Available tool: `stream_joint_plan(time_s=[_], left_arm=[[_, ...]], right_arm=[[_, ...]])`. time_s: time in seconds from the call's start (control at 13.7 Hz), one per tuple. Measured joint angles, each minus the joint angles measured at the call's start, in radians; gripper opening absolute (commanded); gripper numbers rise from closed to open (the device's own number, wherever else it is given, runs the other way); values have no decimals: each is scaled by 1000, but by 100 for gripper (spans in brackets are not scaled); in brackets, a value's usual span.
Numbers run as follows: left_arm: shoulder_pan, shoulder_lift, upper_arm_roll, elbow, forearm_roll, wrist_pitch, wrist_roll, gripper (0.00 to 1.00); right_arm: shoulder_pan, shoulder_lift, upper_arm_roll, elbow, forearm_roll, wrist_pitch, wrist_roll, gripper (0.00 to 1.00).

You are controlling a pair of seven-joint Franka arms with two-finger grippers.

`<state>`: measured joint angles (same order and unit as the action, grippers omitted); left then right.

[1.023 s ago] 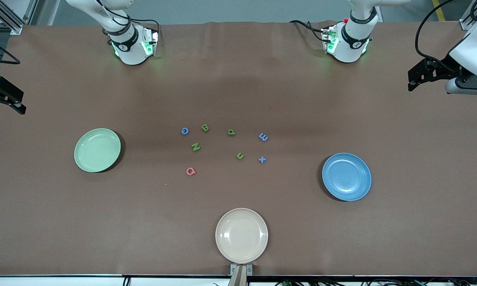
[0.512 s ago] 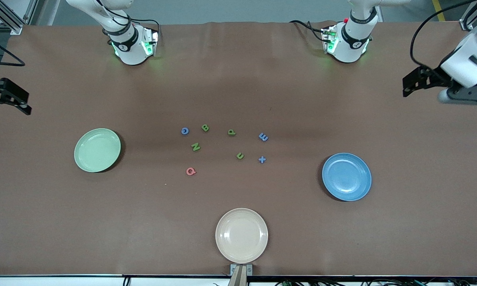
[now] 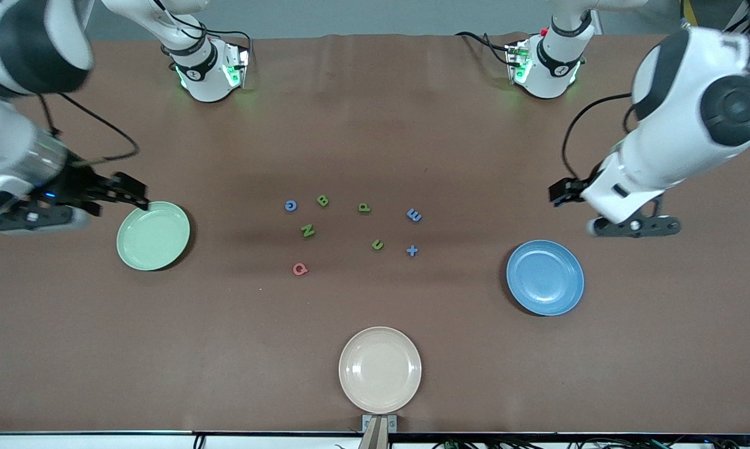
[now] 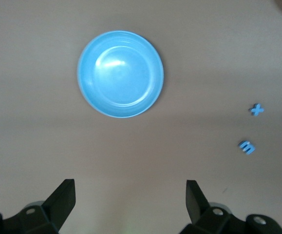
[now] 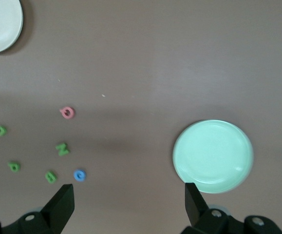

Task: Sort upper and lower case letters into plates
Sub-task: 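Reach the left gripper to the blue x while the right gripper reaches the pink Q, then close the left gripper on the x while the right gripper grasps the Q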

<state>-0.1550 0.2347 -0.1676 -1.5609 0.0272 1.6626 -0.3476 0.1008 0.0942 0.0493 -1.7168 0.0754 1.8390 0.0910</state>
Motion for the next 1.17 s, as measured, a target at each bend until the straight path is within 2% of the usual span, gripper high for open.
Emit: stream_joint_plan(time_s=[0.22, 0.51, 0.88, 1.02, 1.17], left_arm=[[-116, 108, -6, -17, -1, 121, -231, 100], [-292, 286, -7, -23, -1, 327, -555, 100], [-351, 424, -5, -25, 14, 525, -857, 98], [-366, 469, -2, -25, 27, 596, -930, 84], [-376, 504, 0, -22, 44, 619, -984, 81]], right_arm=[[98, 52, 2, -75, -1, 127, 178, 100], [174, 184, 2, -84, -10, 257, 412, 100], [238, 385, 2, -51, -13, 393, 608, 100], [251, 470, 2, -2, -13, 402, 618, 100], [273, 548, 2, 61, -13, 403, 645, 100]])
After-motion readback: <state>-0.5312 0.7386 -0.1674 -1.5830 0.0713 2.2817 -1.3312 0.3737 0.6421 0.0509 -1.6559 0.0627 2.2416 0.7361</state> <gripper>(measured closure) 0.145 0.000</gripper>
